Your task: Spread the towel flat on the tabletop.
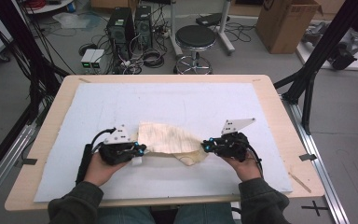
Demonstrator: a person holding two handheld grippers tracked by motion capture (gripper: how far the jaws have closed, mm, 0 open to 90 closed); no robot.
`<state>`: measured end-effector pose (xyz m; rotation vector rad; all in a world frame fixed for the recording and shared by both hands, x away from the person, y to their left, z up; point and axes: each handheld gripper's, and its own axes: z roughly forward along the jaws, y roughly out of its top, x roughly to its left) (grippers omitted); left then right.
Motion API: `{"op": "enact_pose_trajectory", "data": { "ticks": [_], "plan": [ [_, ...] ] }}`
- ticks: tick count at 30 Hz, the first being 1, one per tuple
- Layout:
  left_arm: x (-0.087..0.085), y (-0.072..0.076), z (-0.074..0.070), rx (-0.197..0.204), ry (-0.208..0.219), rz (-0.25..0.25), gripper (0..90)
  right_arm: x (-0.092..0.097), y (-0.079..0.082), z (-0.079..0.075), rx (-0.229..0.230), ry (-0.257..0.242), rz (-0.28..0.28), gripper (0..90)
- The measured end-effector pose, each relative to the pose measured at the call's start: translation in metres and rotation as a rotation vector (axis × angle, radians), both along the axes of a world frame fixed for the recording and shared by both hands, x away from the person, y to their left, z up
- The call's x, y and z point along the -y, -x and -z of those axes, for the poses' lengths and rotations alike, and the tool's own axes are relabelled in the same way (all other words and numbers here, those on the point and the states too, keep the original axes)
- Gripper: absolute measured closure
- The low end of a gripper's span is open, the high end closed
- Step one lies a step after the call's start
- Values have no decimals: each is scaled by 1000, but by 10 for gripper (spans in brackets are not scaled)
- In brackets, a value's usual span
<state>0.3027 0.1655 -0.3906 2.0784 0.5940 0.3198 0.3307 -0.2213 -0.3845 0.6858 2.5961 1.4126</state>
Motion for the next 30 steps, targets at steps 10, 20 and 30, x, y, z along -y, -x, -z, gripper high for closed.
{"op": "enact_pose_trajectory", "data": {
  "ticks": [10, 20, 30],
  "plan": [
    [-40, 60, -23, 73, 10, -2, 873, -39, 41, -9, 4, 13, -147, 836],
    [-65, 94, 3, -1, 23, 2, 756, -76, 62, 5, -23, 87, -275, 707],
    [-56, 56, -8, 20, 79, -55, 568, -57, 11, -16, 0, 37, -105, 631]
  ]
}}
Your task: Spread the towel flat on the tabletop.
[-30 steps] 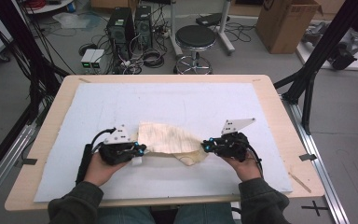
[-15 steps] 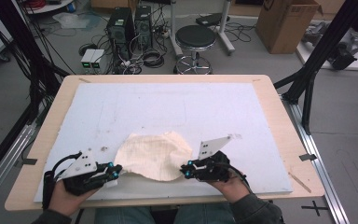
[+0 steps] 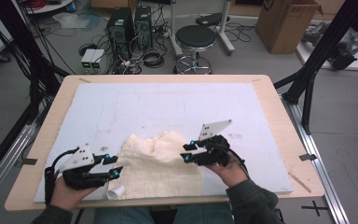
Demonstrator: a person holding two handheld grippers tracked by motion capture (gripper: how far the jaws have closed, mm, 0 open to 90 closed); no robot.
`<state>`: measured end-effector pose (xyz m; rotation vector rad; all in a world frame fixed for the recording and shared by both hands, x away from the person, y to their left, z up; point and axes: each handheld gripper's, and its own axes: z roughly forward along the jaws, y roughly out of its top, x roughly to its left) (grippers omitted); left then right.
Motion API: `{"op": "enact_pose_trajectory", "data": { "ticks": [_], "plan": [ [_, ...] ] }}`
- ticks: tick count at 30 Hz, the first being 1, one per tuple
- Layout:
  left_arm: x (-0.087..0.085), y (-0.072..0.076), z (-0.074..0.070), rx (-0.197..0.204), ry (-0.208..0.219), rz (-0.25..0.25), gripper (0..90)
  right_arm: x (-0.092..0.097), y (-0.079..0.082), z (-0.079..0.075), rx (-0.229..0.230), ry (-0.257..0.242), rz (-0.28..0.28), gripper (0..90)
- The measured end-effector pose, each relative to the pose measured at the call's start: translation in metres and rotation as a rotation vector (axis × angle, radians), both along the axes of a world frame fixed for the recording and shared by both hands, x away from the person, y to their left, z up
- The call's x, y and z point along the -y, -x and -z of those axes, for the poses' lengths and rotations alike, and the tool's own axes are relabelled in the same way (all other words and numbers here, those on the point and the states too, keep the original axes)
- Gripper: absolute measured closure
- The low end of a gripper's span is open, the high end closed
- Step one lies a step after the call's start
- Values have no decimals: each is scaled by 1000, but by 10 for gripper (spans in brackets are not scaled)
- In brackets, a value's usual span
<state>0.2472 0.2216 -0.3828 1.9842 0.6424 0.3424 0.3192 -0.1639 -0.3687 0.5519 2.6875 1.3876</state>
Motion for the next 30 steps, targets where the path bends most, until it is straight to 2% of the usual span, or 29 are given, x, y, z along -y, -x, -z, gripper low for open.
{"op": "enact_pose_trajectory", "data": {
  "ticks": [1, 2, 3, 4, 5, 6, 7, 8, 9, 10, 11, 12, 14, 17, 18, 19, 20, 21, 22, 23, 24, 26, 28, 29, 30],
  "plan": [
    [0, 0, 0, 0, 0, 0, 566, 2, -9, 2, -19, -4, 26, 631],
    [3, -8, 0, 0, -4, -9, 566, 2, -9, 2, -19, -4, 26, 631],
    [7, -17, 1, -5, -1, -20, 549, 4, -26, 7, -35, 4, 78, 622],
    [12, -33, 3, -26, 15, -33, 547, 5, -34, 10, -42, 6, 100, 615],
    [15, -44, 5, -30, 10, -52, 545, 5, -40, 12, -55, 8, 113, 603],
    [15, -44, 5, -30, 10, -52, 535, 5, -40, 12, -55, 8, 113, 603],
    [20, -61, 9, -39, 5, -79, 518, 4, -53, 21, -87, 16, 141, 584],
    [20, -61, 9, -39, 5, -79, 518, 4, -53, 21, -87, 16, 141, 584],
    [22, -68, 11, -43, -16, -87, 517, 2, -62, 30, -109, 25, 146, 582],
    [23, -75, 13, -51, -36, -96, 517, 2, -62, 30, -109, 25, 146, 582],
    [25, -89, 18, -83, -47, -110, 502, -1, -68, 37, -142, 41, 157, 578],
    [25, -89, 18, -83, -47, -110, 500, -1, -68, 37, -142, 41, 157, 578],
    [28, -102, 27, -132, -73, -121, 475, -4, -76, 48, -188, 66, 170, 577],
    [30, -109, 37, -206, -122, -118, 442, -8, -78, 55, -206, 85, 156, 627],
    [30, -109, 37, -206, -122, -118, 447, -11, -77, 58, -203, 102, 145, 660],
    [29, -109, 39, -232, -129, -91, 503, -13, -76, 60, -200, 114, 138, 704],
    [29, -109, 39, -232, -129, -91, 610, -13, -76, 60, -200, 114, 138, 704],
    [31, -106, 39, -218, -149, -55, 715, -16, -76, 64, -221, 142, 121, 789],
    [31, -106, 39, -218, -149, -55, 769, -16, -76, 65, -219, 150, 116, 834],
    [32, -103, 38, -209, -164, -28, 849, -15, -76, 63, -211, 145, 112, 859],
    [32, -103, 38, -209, -164, -28, 871, -15, -76, 63, -211, 145, 112, 859],
    [30, -98, 32, -179, -148, -44, 880, -7, -74, 52, -172, 137, 145, 868],
    [25, -96, 26, -157, -112, -61, 882, 2, -73, 43, -148, 133, 165, 870],
    [25, -96, 26, -157, -112, -61, 883, 2, -73, 43, -148, 133, 165, 870],
    [22, -95, 23, -147, -98, -64, 883, 9, -72, 36, -129, 122, 181, 870]
  ]
}}
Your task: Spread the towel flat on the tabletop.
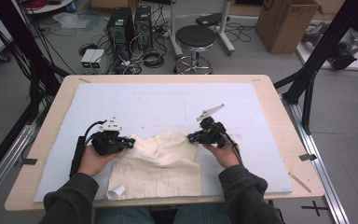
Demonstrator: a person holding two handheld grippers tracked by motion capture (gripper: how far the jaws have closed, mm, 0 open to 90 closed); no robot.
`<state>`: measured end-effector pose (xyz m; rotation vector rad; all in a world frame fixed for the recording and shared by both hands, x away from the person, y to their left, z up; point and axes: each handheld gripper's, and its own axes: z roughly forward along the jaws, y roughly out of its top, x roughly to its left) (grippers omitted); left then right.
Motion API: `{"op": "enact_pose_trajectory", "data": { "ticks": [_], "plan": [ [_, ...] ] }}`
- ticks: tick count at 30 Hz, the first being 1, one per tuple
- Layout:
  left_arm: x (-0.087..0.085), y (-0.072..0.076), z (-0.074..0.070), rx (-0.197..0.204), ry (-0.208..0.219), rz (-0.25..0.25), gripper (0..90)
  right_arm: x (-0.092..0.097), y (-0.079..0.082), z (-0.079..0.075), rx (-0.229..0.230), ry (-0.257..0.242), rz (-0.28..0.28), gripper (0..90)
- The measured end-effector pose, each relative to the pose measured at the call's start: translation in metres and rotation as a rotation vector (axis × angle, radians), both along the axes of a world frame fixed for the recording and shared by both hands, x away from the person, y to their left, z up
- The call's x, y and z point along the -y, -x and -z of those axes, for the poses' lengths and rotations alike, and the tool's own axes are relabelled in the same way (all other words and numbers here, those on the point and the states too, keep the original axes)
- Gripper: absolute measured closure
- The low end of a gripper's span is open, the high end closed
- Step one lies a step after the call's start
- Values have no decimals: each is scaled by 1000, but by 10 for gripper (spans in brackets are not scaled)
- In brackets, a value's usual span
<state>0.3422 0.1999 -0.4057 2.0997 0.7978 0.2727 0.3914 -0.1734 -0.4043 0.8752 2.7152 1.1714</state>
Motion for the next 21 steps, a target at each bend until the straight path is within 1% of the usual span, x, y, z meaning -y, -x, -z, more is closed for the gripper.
{"op": "enact_pose_trajectory", "data": {
  "ticks": [1, 2, 3, 4, 5, 6, 7, 8, 9, 10, 11, 12, 13, 14, 15, 16, 17, 18, 19, 20, 21],
  "plan": [
    [-4, 4, -7, 23, 13, -14, 884, 12, 1, -12, 27, -6, 25, 870],
    [-7, 5, -10, 35, 24, -14, 884, 19, 1, -19, 48, -1, 40, 870],
    [-7, 6, -12, 40, 43, -20, 884, 24, 1, -24, 61, -8, 53, 870],
    [-7, 6, -12, 40, 43, -20, 884, 28, 1, -28, 64, -18, 62, 870],
    [-8, 10, -17, 43, 70, -12, 884, 33, 1, -33, 70, -23, 67, 869],
    [-8, 10, -17, 43, 70, -12, 884, 33, 1, -33, 70, -23, 67, 869],
    [-6, 13, -17, 38, 61, -4, 884, 34, 2, -34, 73, -1, 64, 869],
    [-5, 14, -16, 39, 47, 3, 884, 34, 2, -34, 73, -1, 64, 869],
    [-2, 17, -14, 35, 36, 10, 884, 32, 4, -27, 58, 25, 49, 868],
    [-2, 19, -12, 18, 36, 15, 884, 31, 4, -23, 51, 36, 40, 867],
    [-1, 21, -9, 11, 27, 22, 884, 30, 6, -18, 34, 49, 34, 866],
    [-1, 24, -5, -3, 31, 20, 884, 29, 8, -12, 17, 61, 28, 865],
    [-1, 30, 4, -36, 24, 41, 883, 29, 10, -6, 2, 63, 19, 865],
    [-1, 30, 4, -36, 24, 41, 883, 29, 12, 0, -11, 65, 11, 863],
    [0, 32, 8, -54, 18, 62, 881, 28, 14, 5, -28, 69, 5, 860],
    [1, 34, 11, -77, -2, 79, 874, 28, 17, 10, -35, 75, -1, 859],
    [2, 36, 13, -86, -1, 102, 852, 28, 19, 14, -39, 74, -13, 856],
    [2, 37, 14, -100, 17, 123, 852, 28, 19, 14, -39, 74, -13, 856],
    [3, 37, 13, -106, 39, 137, 748, 28, 22, 19, -35, 74, -19, 845],
    [3, 37, 13, -106, 39, 137, 692, 29, 23, 20, -37, 60, -17, 845],
    [2, 36, 10, -100, 54, 136, 684, 31, 24, 20, -37, 52, -18, 841]
  ]
}}
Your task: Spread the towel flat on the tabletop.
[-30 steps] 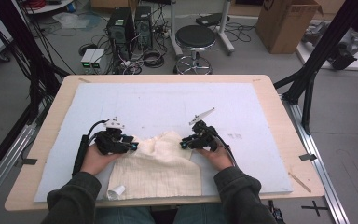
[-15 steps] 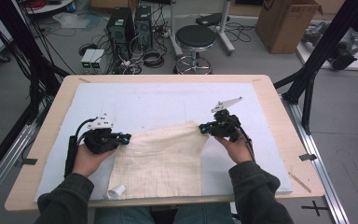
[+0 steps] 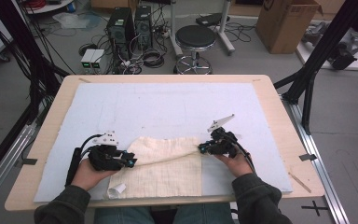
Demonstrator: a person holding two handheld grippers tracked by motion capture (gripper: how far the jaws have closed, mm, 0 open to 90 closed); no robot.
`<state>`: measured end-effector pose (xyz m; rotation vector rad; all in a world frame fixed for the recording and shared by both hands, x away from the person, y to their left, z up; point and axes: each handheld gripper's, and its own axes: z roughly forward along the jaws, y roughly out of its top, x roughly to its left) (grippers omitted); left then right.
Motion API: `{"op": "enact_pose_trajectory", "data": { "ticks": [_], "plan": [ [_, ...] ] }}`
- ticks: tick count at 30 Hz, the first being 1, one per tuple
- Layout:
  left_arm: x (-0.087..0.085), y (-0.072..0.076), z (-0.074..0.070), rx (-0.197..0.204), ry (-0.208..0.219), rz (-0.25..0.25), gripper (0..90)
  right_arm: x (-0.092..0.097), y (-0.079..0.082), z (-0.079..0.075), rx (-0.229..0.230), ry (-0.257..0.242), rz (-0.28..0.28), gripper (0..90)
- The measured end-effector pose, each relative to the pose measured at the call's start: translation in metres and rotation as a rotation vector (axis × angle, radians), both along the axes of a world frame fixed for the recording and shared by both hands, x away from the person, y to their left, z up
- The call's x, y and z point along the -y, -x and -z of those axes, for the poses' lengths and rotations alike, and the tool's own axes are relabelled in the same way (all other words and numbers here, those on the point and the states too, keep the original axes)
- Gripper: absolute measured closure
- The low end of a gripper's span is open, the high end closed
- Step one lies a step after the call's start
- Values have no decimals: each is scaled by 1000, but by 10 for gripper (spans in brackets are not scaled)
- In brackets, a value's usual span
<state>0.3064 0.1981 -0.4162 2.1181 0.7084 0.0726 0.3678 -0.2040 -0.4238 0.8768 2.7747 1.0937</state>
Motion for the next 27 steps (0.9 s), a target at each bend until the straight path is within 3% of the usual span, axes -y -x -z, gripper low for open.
{"op": "enact_pose_trajectory", "data": {
  "ticks": [2, 6, 8, 12, 15, 17, 18, 19, 22, 27],
  "plan": [
    [-1, -4, -6, 10, 20, -22, 639, 2, 1, 0, 0, -8, 4, 834],
    [-1, -21, -18, 44, 29, -120, 587, 5, 2, 0, 4, -21, 5, 820],
    [1, -31, -19, 64, 7, -176, 577, 5, 2, 0, 6, -27, 2, 817],
    [7, -49, -11, 40, -37, -248, 567, 7, 3, -1, 15, -39, 1, 798],
    [12, -58, 0, -30, -85, -248, 561, 9, 3, -2, 18, -58, 4, 776],
    [15, -61, 5, -48, -113, -231, 576, 10, 3, -2, 17, -63, 6, 764],
    [16, -61, 6, -45, -127, -226, 644, 12, 3, -3, 23, -76, 11, 735],
    [18, -61, 7, -44, -130, -217, 644, 12, 3, -3, 23, -76, 11, 735],
    [21, -60, 8, -37, -163, -194, 844, 18, 1, -7, 30, -117, 36, 690],
    [18, -55, 3, 6, -165, -196, 865, 25, 0, -10, 41, -144, 70, 684]
  ]
}}
